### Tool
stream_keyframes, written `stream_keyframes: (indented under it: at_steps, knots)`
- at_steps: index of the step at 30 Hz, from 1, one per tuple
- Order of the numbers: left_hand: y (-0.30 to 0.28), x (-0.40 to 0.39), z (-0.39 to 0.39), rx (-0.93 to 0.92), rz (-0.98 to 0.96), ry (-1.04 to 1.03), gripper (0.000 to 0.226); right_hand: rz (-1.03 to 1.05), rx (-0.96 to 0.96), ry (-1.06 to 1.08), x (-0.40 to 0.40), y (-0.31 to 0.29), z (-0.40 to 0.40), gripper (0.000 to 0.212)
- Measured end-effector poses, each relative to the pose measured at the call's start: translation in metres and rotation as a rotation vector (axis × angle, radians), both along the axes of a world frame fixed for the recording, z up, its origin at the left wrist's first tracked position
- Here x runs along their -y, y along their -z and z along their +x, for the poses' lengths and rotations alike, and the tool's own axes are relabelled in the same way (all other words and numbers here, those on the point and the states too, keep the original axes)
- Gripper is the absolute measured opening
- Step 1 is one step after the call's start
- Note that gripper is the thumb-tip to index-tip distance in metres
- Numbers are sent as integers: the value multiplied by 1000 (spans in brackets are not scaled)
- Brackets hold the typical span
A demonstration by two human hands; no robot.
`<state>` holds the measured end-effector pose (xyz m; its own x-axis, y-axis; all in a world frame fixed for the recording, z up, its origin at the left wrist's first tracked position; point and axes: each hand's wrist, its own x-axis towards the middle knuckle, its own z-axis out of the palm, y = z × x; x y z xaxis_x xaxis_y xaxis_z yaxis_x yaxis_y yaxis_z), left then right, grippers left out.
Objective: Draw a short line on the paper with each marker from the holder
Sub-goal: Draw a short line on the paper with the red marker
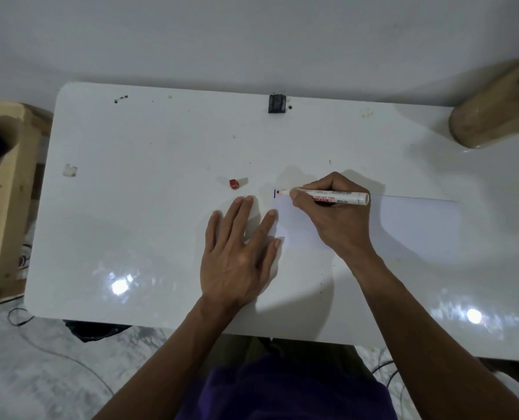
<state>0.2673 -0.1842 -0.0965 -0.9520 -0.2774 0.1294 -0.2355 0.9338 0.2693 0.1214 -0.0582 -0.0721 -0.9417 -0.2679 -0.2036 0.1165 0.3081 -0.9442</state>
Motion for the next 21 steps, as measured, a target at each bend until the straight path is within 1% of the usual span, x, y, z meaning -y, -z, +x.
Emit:
stream_keyframes:
  at_steps: [21]
  knots:
    - [2, 0, 1, -10, 0, -7, 47, 24, 18, -36, -1, -3, 0, 17]
